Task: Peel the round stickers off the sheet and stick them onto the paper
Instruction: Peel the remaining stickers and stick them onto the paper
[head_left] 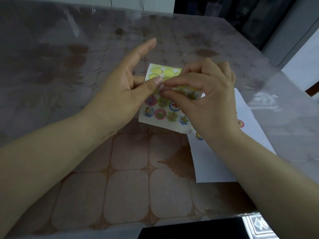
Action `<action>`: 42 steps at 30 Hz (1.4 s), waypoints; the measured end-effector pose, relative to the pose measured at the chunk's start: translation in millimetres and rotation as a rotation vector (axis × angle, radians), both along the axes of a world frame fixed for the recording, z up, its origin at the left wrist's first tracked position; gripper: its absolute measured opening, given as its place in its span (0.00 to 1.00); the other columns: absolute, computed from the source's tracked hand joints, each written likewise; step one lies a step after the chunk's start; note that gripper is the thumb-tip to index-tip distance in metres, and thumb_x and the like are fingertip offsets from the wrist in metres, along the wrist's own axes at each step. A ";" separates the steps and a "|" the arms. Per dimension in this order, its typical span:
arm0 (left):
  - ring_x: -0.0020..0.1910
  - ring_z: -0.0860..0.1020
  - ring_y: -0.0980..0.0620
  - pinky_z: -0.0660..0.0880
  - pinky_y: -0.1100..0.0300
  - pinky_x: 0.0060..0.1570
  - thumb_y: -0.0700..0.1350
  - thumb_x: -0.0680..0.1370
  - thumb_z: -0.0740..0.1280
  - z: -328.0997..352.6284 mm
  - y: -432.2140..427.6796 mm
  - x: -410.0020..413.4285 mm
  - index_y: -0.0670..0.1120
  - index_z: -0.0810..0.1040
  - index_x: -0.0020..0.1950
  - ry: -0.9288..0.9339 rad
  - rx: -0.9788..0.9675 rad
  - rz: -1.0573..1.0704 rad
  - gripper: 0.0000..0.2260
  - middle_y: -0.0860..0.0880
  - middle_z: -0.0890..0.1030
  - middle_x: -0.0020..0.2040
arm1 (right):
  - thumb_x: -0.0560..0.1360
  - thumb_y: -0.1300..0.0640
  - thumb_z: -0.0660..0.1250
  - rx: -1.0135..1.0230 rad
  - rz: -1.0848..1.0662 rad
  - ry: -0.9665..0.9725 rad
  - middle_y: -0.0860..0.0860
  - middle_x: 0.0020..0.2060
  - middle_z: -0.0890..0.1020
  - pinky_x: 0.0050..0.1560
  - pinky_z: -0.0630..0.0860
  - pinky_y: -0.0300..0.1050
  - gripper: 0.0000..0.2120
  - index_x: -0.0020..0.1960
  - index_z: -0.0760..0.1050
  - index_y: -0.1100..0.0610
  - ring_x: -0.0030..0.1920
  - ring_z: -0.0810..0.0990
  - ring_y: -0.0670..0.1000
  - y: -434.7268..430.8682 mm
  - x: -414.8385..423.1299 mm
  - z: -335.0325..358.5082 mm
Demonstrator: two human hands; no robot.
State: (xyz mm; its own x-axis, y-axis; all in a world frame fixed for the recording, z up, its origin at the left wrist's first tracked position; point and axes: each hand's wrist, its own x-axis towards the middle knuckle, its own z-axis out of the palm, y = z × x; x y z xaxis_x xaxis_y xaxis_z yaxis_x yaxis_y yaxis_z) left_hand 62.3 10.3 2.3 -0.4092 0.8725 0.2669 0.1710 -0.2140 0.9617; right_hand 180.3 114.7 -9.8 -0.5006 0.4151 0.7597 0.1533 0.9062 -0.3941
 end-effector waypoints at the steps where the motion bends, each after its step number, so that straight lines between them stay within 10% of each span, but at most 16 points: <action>1: 0.40 0.83 0.57 0.77 0.66 0.43 0.40 0.77 0.62 -0.1 0.3 -0.3 0.54 0.60 0.72 0.000 0.013 -0.001 0.25 0.52 0.85 0.36 | 0.68 0.46 0.71 0.013 0.010 0.013 0.43 0.40 0.77 0.54 0.66 0.49 0.06 0.42 0.83 0.46 0.47 0.69 0.47 -1.3 0.3 0.3; 15: 0.39 0.82 0.53 0.74 0.69 0.46 0.38 0.79 0.62 -1.4 -0.8 -2.3 0.54 0.56 0.74 0.136 0.057 -0.015 0.27 0.40 0.84 0.40 | 0.68 0.48 0.72 -0.033 0.006 0.027 0.39 0.41 0.74 0.54 0.65 0.48 0.06 0.43 0.83 0.47 0.48 0.69 0.47 -1.7 2.9 0.1; 19: 0.40 0.80 0.37 0.78 0.62 0.45 0.40 0.78 0.63 -2.5 -1.1 -2.7 0.53 0.56 0.75 0.141 0.047 -0.004 0.28 0.36 0.83 0.40 | 0.68 0.48 0.72 0.033 0.016 0.065 0.38 0.41 0.73 0.52 0.66 0.51 0.04 0.42 0.82 0.47 0.47 0.68 0.46 -4.8 2.9 1.9; 29: 0.40 0.82 0.58 0.77 0.63 0.46 0.37 0.78 0.63 -5.1 2.3 -3.5 0.52 0.61 0.72 -0.030 0.042 0.043 0.25 0.53 0.85 0.36 | 0.70 0.48 0.71 0.085 0.056 0.013 0.43 0.40 0.79 0.54 0.66 0.53 0.05 0.41 0.83 0.49 0.46 0.72 0.50 -1.2 3.1 3.3; 36: 0.39 0.84 0.54 0.79 0.62 0.42 0.41 0.65 0.70 -7.0 2.9 -2.1 0.54 0.57 0.73 -0.117 -0.083 -0.028 0.40 0.49 0.85 0.38 | 0.69 0.50 0.71 -0.147 0.133 -0.138 0.38 0.38 0.77 0.56 0.69 0.52 0.04 0.41 0.77 0.42 0.46 0.74 0.47 4.8 12.1 9.1; 42: 0.43 0.84 0.53 0.80 0.61 0.41 0.33 0.65 0.70 -8.5 3.4 -3.7 0.50 0.72 0.64 -0.090 -0.160 -0.077 0.29 0.50 0.85 0.45 | 0.66 0.56 0.75 -0.613 0.229 -0.072 0.47 0.36 0.84 0.47 0.76 0.40 0.07 0.35 0.80 0.45 0.43 0.80 0.49 7.8 13.7 19.8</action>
